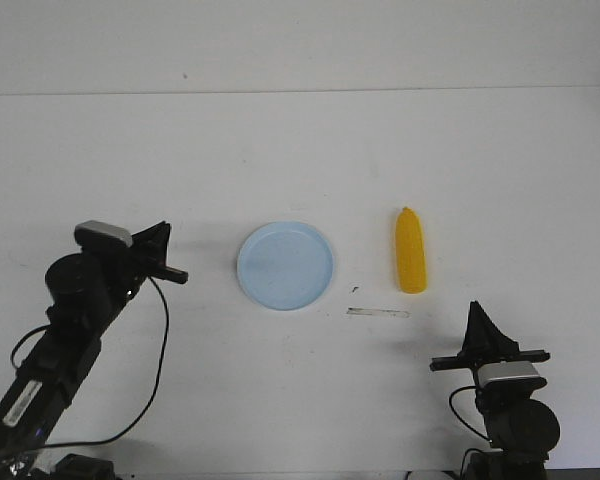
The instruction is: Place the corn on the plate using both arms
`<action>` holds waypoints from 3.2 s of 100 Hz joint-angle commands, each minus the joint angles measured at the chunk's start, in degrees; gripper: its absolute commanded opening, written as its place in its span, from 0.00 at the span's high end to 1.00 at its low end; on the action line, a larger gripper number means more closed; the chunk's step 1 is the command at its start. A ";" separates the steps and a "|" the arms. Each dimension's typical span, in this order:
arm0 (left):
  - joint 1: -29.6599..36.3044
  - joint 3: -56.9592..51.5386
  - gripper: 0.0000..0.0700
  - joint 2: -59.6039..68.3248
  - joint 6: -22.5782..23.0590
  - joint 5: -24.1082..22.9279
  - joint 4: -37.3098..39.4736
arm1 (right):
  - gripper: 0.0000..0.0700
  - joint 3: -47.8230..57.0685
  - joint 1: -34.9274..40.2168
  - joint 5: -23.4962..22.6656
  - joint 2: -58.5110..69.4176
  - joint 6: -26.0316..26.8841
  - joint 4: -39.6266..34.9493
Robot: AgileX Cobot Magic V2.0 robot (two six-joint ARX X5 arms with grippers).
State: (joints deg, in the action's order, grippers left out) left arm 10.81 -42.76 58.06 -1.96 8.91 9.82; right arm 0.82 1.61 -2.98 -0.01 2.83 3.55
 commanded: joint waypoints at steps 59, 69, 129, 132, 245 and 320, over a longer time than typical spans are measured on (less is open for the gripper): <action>-10.51 22.64 1.00 -39.23 2.43 -0.17 -4.83 | 0.98 -0.09 0.11 0.02 0.07 0.09 0.63; -10.51 22.64 1.00 -43.91 2.40 -0.13 -7.80 | 0.98 -0.09 0.11 0.02 0.07 0.09 0.63; -10.51 22.64 1.00 -50.16 2.40 -0.13 -9.84 | 0.98 -0.09 0.11 0.02 0.07 0.09 0.63; -10.51 22.64 1.00 -50.16 2.40 -0.13 -9.81 | 0.98 -0.09 0.11 0.00 0.07 0.09 0.63; -10.51 22.64 1.00 -50.16 2.40 -0.13 -9.81 | 0.99 7.48 0.81 0.00 4.17 -0.79 1.03; -10.51 22.64 1.00 -50.16 2.40 -0.13 -9.81 | 0.99 44.96 10.23 6.78 58.34 7.82 -7.10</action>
State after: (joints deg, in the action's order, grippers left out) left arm 0.38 -19.68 8.05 -0.34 8.86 -0.54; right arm 41.98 11.22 2.79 53.87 9.06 -0.95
